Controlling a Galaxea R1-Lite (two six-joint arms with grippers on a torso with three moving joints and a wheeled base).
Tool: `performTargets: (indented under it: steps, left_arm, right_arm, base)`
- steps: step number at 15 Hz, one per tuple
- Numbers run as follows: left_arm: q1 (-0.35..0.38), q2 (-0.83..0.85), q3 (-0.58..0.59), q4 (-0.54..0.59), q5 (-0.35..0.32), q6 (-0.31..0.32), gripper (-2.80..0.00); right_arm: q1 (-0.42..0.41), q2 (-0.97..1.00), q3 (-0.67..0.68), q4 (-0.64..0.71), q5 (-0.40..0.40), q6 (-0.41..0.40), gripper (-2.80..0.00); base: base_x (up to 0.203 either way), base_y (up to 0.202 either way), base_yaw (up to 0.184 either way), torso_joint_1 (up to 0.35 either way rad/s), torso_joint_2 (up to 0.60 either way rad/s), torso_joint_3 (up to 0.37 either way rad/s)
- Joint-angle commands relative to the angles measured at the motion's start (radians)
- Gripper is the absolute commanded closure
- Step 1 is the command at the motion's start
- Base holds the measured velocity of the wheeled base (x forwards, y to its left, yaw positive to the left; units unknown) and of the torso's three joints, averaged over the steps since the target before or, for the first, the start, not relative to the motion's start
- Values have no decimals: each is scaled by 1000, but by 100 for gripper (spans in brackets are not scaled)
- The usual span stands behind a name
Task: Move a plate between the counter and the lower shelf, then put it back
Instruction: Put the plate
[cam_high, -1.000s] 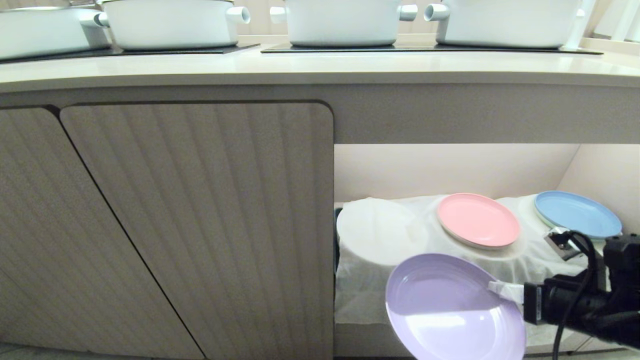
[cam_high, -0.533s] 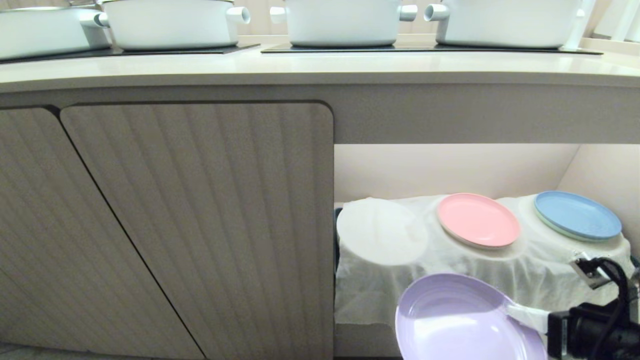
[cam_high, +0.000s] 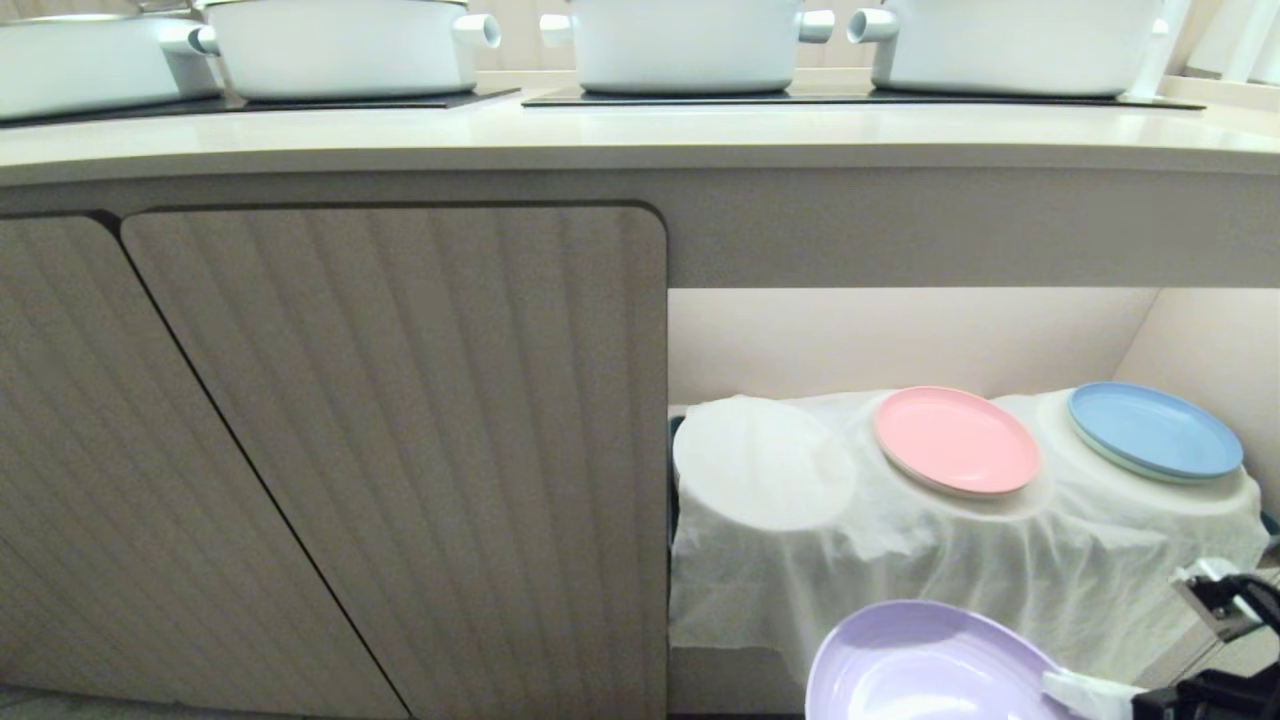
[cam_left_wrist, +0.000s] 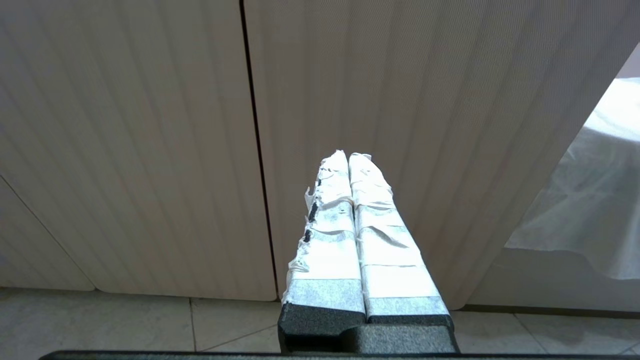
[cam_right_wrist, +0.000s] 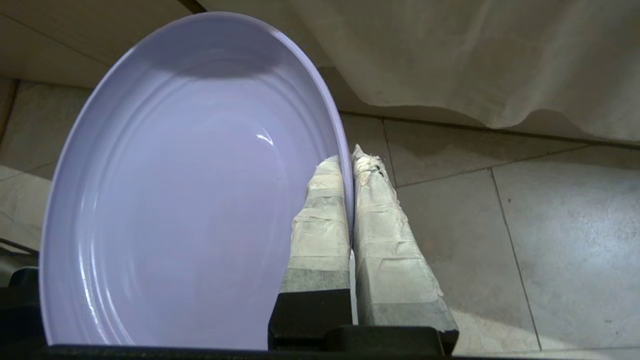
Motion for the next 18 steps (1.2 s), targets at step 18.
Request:
performTargets:
  steps: [18]
  left_arm:
    - [1, 1, 0, 0, 0, -1, 0]
  right_arm:
    - [2, -156, -43, 132, 5, 3, 0]
  base:
    - [0, 0, 0, 0, 0, 0]
